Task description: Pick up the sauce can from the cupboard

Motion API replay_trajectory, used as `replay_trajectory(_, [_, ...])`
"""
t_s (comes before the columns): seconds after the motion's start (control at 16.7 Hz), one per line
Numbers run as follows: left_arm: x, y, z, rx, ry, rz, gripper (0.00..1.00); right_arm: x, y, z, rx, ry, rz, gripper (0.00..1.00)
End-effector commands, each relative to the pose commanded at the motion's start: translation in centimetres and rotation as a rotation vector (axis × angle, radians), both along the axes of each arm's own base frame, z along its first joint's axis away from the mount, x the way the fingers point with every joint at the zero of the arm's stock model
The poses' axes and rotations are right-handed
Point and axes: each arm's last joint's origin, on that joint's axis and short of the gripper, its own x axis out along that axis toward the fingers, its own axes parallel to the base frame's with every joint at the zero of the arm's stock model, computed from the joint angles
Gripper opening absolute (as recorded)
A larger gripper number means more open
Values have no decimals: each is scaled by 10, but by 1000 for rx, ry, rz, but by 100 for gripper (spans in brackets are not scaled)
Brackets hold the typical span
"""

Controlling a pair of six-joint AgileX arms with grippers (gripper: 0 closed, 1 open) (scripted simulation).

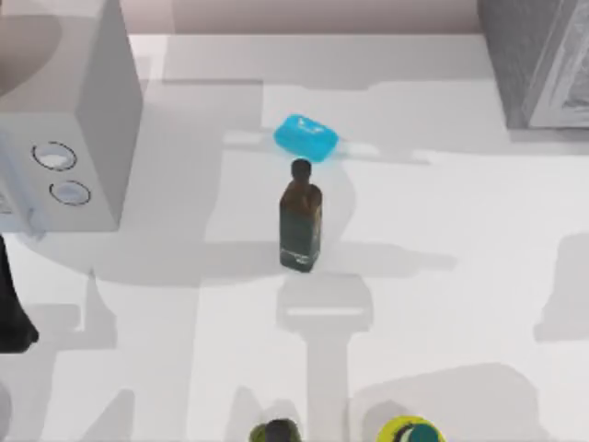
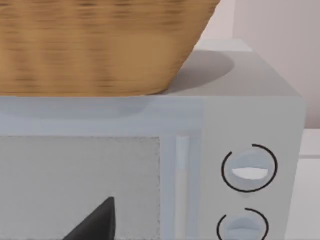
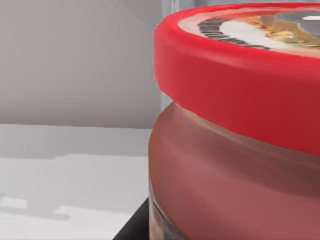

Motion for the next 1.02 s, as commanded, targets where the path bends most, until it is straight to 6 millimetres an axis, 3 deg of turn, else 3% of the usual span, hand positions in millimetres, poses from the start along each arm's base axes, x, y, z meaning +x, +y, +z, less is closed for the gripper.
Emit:
replay_trajectory(0.54, [0, 0, 0, 0, 0, 0, 100, 44, 2, 36, 1, 16, 152, 0])
replay_trajectory(1.02, [0, 0, 0, 0, 0, 0, 100, 100, 1, 46, 6, 24, 285, 0])
